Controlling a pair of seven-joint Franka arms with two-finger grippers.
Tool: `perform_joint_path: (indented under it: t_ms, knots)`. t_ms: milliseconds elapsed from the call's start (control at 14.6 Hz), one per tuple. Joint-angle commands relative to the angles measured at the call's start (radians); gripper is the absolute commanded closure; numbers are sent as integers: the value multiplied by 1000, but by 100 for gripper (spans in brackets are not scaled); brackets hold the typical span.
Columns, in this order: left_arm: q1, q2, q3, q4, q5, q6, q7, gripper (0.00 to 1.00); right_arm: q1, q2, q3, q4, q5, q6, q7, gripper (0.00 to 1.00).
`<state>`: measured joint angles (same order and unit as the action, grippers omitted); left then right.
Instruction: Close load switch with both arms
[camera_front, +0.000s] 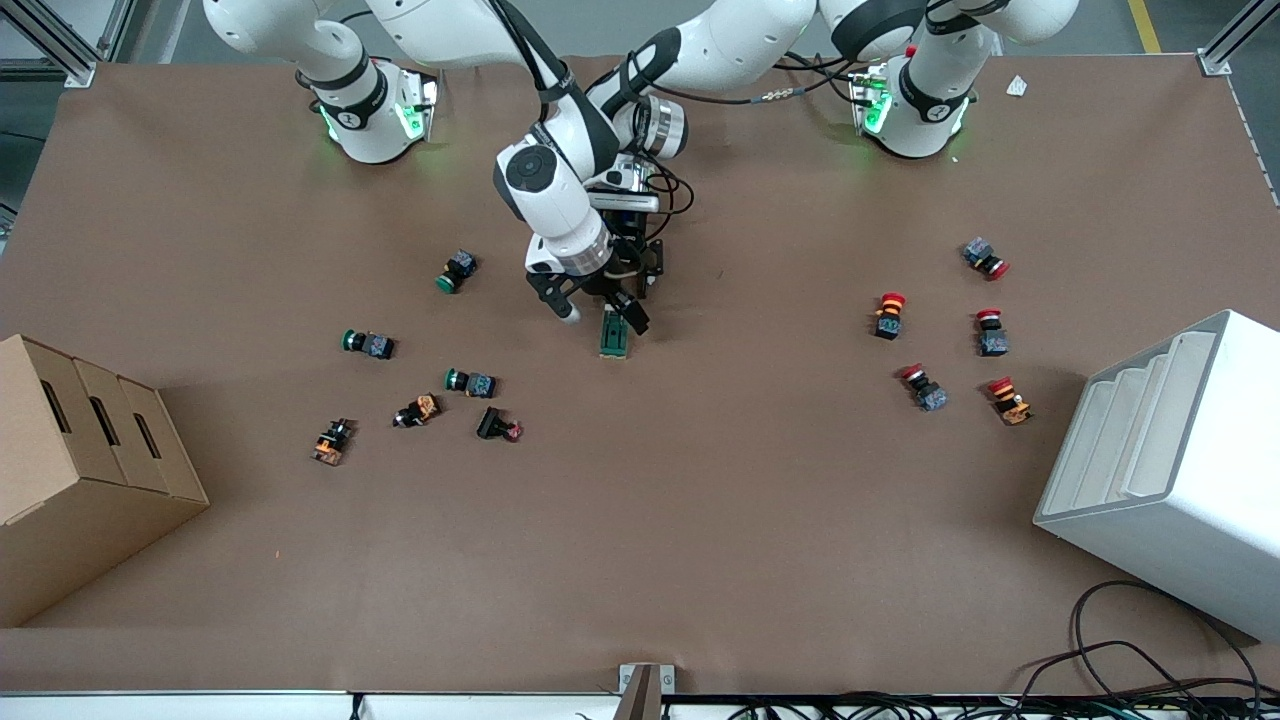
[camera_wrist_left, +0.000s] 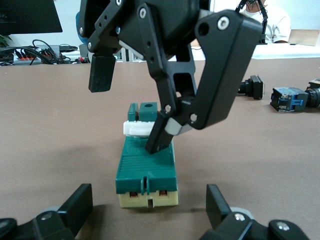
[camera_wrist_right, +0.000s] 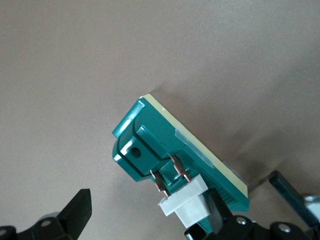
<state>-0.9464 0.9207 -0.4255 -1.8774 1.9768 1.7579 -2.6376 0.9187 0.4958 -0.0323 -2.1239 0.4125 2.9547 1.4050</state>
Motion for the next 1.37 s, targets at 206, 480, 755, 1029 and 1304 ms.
perform_joint_path:
  t_ms: [206,480,755,1029,1304]
  knots:
    - [-15,24,7,24,1,-9,4,0,-58,24,-11,120,17,-57,-15,0]
    - [-14,26,7,24,1,-9,5,0,-78,26,-14,171,14,-123,-17,0]
    - [-14,26,7,23,1,-9,4,0,-87,30,-14,177,3,-123,-24,0]
    - [-14,26,7,23,1,-9,5,0,-93,64,-15,208,2,-123,-46,0]
    - [-14,26,7,23,1,-9,5,0,-107,118,-17,257,2,-123,-63,0]
